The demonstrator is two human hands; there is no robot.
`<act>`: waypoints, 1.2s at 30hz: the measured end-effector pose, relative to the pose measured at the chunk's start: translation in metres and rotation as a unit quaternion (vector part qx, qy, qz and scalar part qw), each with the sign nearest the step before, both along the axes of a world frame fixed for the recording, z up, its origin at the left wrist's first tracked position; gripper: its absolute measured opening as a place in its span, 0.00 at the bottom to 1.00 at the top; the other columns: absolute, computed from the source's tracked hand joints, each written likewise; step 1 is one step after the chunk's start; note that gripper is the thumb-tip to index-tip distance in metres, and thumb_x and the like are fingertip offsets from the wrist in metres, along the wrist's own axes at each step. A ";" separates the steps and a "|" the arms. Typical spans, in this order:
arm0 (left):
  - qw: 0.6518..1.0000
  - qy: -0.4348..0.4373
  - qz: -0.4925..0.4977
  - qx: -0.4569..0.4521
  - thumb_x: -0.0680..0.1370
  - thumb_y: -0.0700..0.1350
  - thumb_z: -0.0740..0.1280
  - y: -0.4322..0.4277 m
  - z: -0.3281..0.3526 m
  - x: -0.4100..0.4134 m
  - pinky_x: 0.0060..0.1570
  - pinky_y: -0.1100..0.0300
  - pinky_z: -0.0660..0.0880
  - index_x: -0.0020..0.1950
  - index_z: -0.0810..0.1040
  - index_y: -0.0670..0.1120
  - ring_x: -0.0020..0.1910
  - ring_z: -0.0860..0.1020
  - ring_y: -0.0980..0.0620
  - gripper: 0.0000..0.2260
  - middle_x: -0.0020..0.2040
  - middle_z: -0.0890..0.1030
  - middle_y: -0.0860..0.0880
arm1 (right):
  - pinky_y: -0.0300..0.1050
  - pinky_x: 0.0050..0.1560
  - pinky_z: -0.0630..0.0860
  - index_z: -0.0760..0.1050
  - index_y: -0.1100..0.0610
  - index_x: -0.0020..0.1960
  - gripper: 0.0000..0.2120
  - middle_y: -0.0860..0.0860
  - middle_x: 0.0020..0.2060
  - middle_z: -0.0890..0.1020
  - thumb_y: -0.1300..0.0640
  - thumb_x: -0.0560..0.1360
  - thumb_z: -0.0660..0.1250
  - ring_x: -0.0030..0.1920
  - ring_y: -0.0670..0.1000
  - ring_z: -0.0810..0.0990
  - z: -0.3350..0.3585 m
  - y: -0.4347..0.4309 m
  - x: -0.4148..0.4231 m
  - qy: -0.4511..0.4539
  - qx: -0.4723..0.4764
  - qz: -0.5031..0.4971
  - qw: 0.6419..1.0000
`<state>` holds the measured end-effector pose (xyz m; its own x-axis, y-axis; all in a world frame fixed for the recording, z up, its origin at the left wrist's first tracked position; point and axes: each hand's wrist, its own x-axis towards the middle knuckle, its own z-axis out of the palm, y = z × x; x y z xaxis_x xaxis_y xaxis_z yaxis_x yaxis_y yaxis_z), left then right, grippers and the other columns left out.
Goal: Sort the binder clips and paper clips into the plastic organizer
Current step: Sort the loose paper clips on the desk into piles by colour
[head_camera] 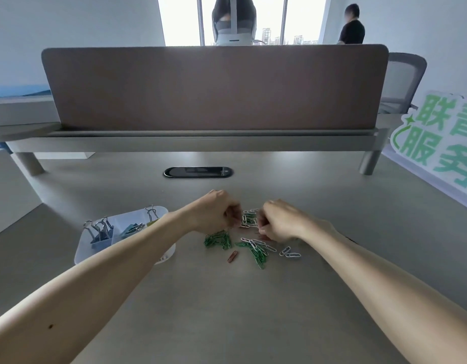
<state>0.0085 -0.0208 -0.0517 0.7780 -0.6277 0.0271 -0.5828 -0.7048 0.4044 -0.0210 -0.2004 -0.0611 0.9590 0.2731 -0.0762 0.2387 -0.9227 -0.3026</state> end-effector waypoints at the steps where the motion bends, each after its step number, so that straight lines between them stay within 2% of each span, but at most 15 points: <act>1: 1.000 0.011 -0.004 -0.012 0.72 0.37 0.69 0.000 0.000 -0.001 0.37 0.71 0.71 0.40 0.80 0.48 0.30 0.75 0.66 0.05 0.33 0.81 0.54 | 0.38 0.35 0.70 0.80 0.57 0.38 0.05 0.50 0.34 0.80 0.63 0.70 0.66 0.37 0.49 0.77 0.002 -0.002 0.000 -0.005 0.016 -0.006 1.000; 4: 0.999 0.027 0.000 -0.036 0.72 0.36 0.70 0.000 -0.001 -0.001 0.39 0.66 0.76 0.45 0.82 0.45 0.28 0.76 0.67 0.06 0.37 0.84 0.50 | 0.39 0.38 0.73 0.82 0.55 0.42 0.04 0.49 0.37 0.82 0.61 0.69 0.70 0.40 0.48 0.80 0.009 -0.009 -0.003 -0.013 0.058 -0.017 0.998; 7: 0.998 0.033 0.004 -0.049 0.72 0.38 0.71 0.000 -0.002 -0.001 0.37 0.69 0.75 0.46 0.83 0.44 0.28 0.77 0.65 0.04 0.34 0.83 0.52 | 0.44 0.42 0.79 0.82 0.54 0.41 0.03 0.50 0.38 0.84 0.60 0.68 0.72 0.42 0.50 0.82 0.011 -0.011 -0.010 0.014 0.057 -0.012 0.998; 10: 0.998 0.036 0.007 -0.055 0.72 0.38 0.71 0.001 -0.002 0.000 0.34 0.72 0.72 0.44 0.83 0.46 0.27 0.77 0.64 0.04 0.31 0.81 0.55 | 0.38 0.35 0.73 0.83 0.55 0.42 0.03 0.50 0.34 0.82 0.59 0.68 0.74 0.37 0.48 0.79 0.010 -0.006 -0.014 0.029 0.023 0.007 0.999; 14: 0.998 0.033 0.010 -0.052 0.72 0.39 0.71 0.002 -0.002 -0.001 0.34 0.73 0.72 0.43 0.83 0.47 0.27 0.76 0.65 0.04 0.30 0.81 0.55 | 0.34 0.35 0.68 0.83 0.57 0.42 0.02 0.54 0.40 0.85 0.61 0.69 0.72 0.37 0.51 0.79 0.005 0.005 -0.011 0.016 -0.016 0.004 1.000; 16: 0.998 0.036 0.011 -0.051 0.72 0.39 0.71 0.002 -0.002 -0.001 0.33 0.72 0.72 0.41 0.82 0.48 0.27 0.78 0.62 0.04 0.31 0.82 0.52 | 0.33 0.31 0.65 0.82 0.57 0.41 0.04 0.53 0.40 0.84 0.63 0.70 0.69 0.36 0.51 0.78 0.003 0.008 -0.011 0.018 -0.021 0.001 1.000; 18: 0.997 0.050 0.016 -0.057 0.73 0.39 0.70 -0.001 -0.002 -0.001 0.33 0.70 0.74 0.40 0.82 0.47 0.28 0.80 0.57 0.04 0.31 0.83 0.49 | 0.34 0.33 0.67 0.82 0.56 0.41 0.04 0.54 0.41 0.85 0.62 0.70 0.69 0.37 0.51 0.78 0.004 0.002 -0.012 0.016 -0.005 -0.009 1.000; 20: 0.994 0.073 0.021 -0.078 0.73 0.39 0.70 -0.007 -0.002 0.000 0.33 0.67 0.77 0.40 0.82 0.46 0.30 0.82 0.53 0.03 0.33 0.83 0.47 | 0.36 0.35 0.67 0.81 0.54 0.39 0.04 0.53 0.38 0.84 0.62 0.69 0.69 0.36 0.49 0.77 0.009 -0.012 -0.015 0.013 0.036 -0.034 0.999; 22: 0.988 0.102 0.025 -0.117 0.73 0.39 0.71 -0.017 0.000 -0.001 0.33 0.64 0.77 0.41 0.82 0.46 0.31 0.82 0.51 0.03 0.34 0.84 0.46 | 0.36 0.29 0.67 0.79 0.55 0.35 0.08 0.53 0.33 0.83 0.66 0.69 0.68 0.30 0.47 0.76 0.012 -0.030 -0.019 0.035 0.152 -0.086 0.984; 25: 0.970 0.153 0.007 -0.187 0.73 0.39 0.72 -0.036 0.004 -0.006 0.34 0.62 0.78 0.42 0.82 0.45 0.32 0.82 0.52 0.02 0.34 0.84 0.47 | 0.39 0.28 0.72 0.78 0.59 0.36 0.11 0.54 0.28 0.79 0.72 0.72 0.67 0.25 0.48 0.75 0.014 -0.055 -0.029 0.115 0.389 -0.146 0.902; 27: 0.962 0.179 -0.017 -0.206 0.73 0.40 0.72 -0.050 0.007 -0.010 0.36 0.57 0.80 0.44 0.83 0.46 0.33 0.82 0.51 0.02 0.35 0.84 0.47 | 0.41 0.28 0.75 0.77 0.61 0.38 0.11 0.55 0.28 0.78 0.75 0.72 0.65 0.25 0.48 0.75 0.013 -0.066 -0.033 0.133 0.476 -0.162 0.854; 29: 0.960 0.186 -0.033 -0.208 0.73 0.40 0.72 -0.063 0.009 -0.014 0.40 0.53 0.81 0.47 0.83 0.45 0.33 0.82 0.50 0.04 0.36 0.85 0.46 | 0.41 0.28 0.77 0.76 0.63 0.40 0.11 0.57 0.30 0.78 0.76 0.72 0.63 0.27 0.49 0.76 0.013 -0.073 -0.039 0.137 0.519 -0.171 0.827; 31: 0.955 0.198 -0.048 -0.215 0.73 0.39 0.72 -0.073 0.010 -0.018 0.35 0.60 0.79 0.49 0.83 0.43 0.31 0.81 0.53 0.05 0.34 0.84 0.48 | 0.42 0.31 0.77 0.76 0.64 0.40 0.09 0.58 0.31 0.77 0.76 0.72 0.64 0.29 0.51 0.76 0.012 -0.078 -0.043 0.135 0.540 -0.171 0.813; 34: 0.953 0.208 -0.062 -0.213 0.73 0.37 0.71 -0.081 0.009 -0.023 0.32 0.67 0.75 0.47 0.83 0.42 0.29 0.80 0.55 0.04 0.32 0.83 0.50 | 0.51 0.40 0.79 0.76 0.65 0.40 0.07 0.58 0.30 0.78 0.75 0.72 0.64 0.29 0.53 0.76 0.011 -0.081 -0.048 0.137 0.545 -0.168 0.810; 36: 0.951 0.210 -0.059 -0.218 0.73 0.36 0.72 -0.084 0.007 -0.023 0.33 0.65 0.76 0.45 0.83 0.41 0.29 0.80 0.54 0.03 0.32 0.83 0.49 | 0.49 0.36 0.81 0.77 0.65 0.40 0.07 0.57 0.29 0.79 0.74 0.71 0.66 0.27 0.51 0.77 0.012 -0.084 -0.051 0.132 0.531 -0.167 0.820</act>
<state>-0.0143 -0.1046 -0.0445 0.7020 -0.7122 0.0065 -0.3698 -0.3567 0.8579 -0.0725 -0.2844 -0.0488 0.9821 0.0461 -0.1827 -0.1770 -0.1058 -0.9785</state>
